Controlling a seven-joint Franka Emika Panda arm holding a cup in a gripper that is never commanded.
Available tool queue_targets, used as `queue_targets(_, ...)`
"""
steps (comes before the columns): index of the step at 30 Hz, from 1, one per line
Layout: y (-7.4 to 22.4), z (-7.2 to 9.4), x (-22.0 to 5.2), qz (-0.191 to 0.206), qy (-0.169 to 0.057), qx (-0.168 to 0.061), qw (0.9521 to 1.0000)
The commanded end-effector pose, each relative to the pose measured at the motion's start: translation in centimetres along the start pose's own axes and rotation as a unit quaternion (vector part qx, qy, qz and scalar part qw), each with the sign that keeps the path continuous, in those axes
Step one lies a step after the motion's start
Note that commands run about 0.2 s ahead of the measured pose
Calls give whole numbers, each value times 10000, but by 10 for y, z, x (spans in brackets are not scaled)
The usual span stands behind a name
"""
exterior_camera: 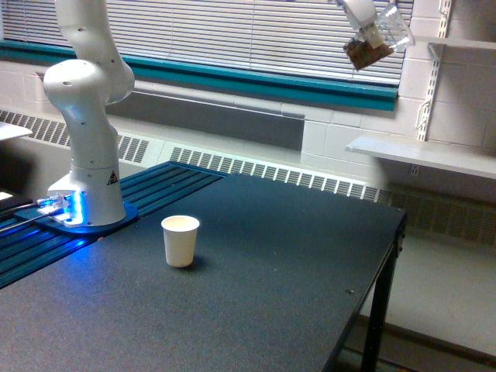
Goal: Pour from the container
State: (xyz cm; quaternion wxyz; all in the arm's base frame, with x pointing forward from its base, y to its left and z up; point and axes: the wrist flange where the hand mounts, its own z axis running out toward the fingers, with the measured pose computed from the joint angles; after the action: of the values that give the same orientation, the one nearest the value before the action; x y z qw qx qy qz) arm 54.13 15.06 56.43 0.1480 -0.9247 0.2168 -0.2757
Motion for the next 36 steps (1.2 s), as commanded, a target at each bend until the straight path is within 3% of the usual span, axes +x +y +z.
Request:
queue_targets(1,30,40,-35,557,-415,-460,9965)
queue_targets(7,59,64,-64,791,-690,-843,9909)
queue_targets(10,62,63,-69,865,-691,-906,9897)
queue_targets(21,82,50,-80,1161,-521,-1139,9853)
queue_targets(36,126,24,-130,1557,-453,-1628,9732)
